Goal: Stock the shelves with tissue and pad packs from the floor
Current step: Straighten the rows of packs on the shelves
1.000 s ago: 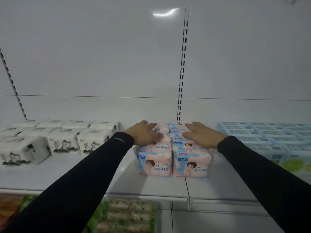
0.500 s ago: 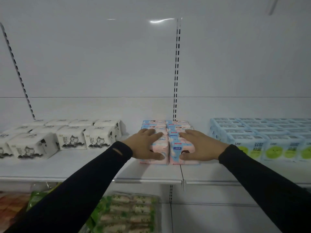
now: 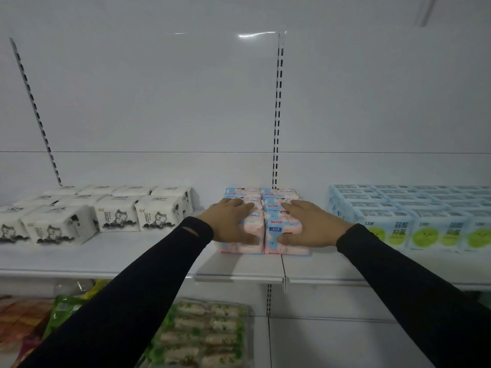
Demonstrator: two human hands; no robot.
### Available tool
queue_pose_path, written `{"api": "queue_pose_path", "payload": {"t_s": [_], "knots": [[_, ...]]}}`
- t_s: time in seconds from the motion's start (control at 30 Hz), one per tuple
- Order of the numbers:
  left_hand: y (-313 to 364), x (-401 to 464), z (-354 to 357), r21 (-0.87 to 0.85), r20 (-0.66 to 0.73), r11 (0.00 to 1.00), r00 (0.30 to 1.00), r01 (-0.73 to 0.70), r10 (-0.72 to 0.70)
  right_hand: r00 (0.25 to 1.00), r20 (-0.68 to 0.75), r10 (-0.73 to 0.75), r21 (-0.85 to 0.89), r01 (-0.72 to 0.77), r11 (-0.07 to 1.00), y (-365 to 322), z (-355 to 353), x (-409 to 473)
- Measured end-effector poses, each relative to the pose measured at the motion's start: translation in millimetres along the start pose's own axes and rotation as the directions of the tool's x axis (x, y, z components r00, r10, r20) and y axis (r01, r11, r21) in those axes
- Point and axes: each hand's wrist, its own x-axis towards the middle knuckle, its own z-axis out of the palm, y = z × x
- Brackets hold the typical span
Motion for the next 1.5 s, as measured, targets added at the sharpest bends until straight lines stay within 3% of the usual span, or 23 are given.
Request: {"api": "queue_pose_path", "payload": {"t_s": [0.1, 0.2, 0.3, 0.4, 0.6, 0.83, 0.93, 1.2, 1.5], "knots": [[1.2, -8.3, -8.1, -0.055, -0.072, 0.998, 0.997, 0.011, -0.015, 0.995, -0.096, -0.010, 0.079, 0.018, 0.997, 5.3, -1.2, -4.5], [-1.2, -19.8, -14.6, -0.092, -0.206, 0.995, 0.977, 0.028, -0.046, 0.957, -0.284, -0.061, 0.064, 0.083, 0.994, 5.4, -3.6, -12.6], [-6.7, -34.2, -13.4, -0.146, -0.429, 0.989, 0.899, 0.032, -0.093, 0.871, -0.480, -0.103, 0.038, 0.138, 0.990, -2.9, -5.4, -20.5], [-14.9, -52.6, -8.7, -0.179, -0.526, 0.980, 0.834, 0.085, -0.169, 0.800, -0.584, -0.139, 0.011, 0.179, 0.984, -14.5, -1.0, -21.7], [-42.4, -111.3, -3.9, -0.181, -0.643, 0.963, 0.717, 0.199, -0.269, 0.700, -0.693, -0.173, 0.013, 0.252, 0.968, -55.9, 11.2, -6.0], [-119.3, -177.7, 2.1, -0.220, -0.661, 0.933, 0.660, 0.287, -0.358, 0.670, -0.718, -0.190, -0.014, 0.258, 0.966, -144.3, 29.4, 11.9], [-166.7, -202.7, 3.6, -0.223, -0.657, 0.932, 0.663, 0.285, -0.359, 0.687, -0.707, -0.169, -0.029, 0.211, 0.977, -190.9, 40.6, 26.2], [-301.8, -245.9, -2.2, -0.190, -0.588, 0.953, 0.750, 0.236, -0.303, 0.730, -0.680, -0.066, 0.034, 0.122, 0.992, -306.3, 65.6, 61.7], [-370.1, -226.0, -6.1, -0.183, -0.536, 0.964, 0.802, 0.194, -0.263, 0.739, -0.674, -0.007, 0.018, 0.026, 0.999, -337.6, 66.4, 107.9]]}}
